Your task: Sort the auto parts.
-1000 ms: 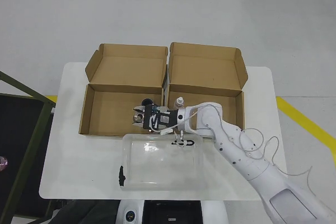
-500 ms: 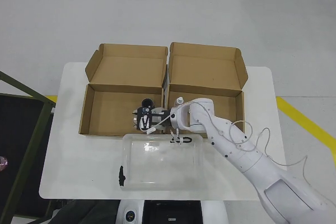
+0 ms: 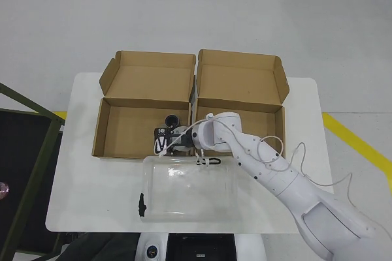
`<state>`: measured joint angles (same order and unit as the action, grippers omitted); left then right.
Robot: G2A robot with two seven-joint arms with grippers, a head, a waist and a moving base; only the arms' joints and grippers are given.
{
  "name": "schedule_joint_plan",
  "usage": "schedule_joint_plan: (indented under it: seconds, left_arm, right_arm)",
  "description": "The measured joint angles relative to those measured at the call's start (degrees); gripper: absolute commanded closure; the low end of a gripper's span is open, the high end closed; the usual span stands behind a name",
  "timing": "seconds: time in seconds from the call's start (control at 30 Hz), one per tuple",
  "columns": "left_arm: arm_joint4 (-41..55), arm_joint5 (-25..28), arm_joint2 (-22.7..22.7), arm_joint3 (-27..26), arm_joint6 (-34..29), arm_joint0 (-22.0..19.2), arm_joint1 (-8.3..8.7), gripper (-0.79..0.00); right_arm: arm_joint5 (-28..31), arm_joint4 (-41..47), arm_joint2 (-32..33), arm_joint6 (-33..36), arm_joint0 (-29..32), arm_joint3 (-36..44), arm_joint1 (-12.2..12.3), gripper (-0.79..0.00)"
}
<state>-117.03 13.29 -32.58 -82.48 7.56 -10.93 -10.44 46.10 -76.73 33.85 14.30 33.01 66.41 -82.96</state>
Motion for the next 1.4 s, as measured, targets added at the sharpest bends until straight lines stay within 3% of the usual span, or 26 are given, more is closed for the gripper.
schedule_joint_plan:
  seconds: [0.17,0.43,0.6,0.87,1.4]
  left_arm:
    - [0.0,0.0,0.0,0.0,0.0,0.0,0.0,-0.785]
    - [0.0,0.0,0.0,0.0,0.0,0.0,0.0,-0.785]
    - [0.0,0.0,0.0,0.0,0.0,0.0,0.0,-0.785]
    - [0.0,0.0,0.0,0.0,0.0,0.0,0.0,-0.785]
    - [0.0,0.0,0.0,0.0,0.0,0.0,0.0,-0.785]
  right_arm:
    - [0.1,-1.0,-0.9,1.8,-1.0,-1.1,-0.7,-0.003]
    - [0.7,-2.1,-2.0,3.4,-2.1,-3.2,-1.8,-0.089]
    - [0.8,-3.0,-2.6,3.6,-2.5,-4.3,-2.3,-0.102]
    - [1.2,-4.0,-3.3,3.5,-3.0,-5.9,-3.2,-0.215]
    - [1.4,-5.8,-3.0,2.1,-3.3,-7.5,-4.2,-0.277]
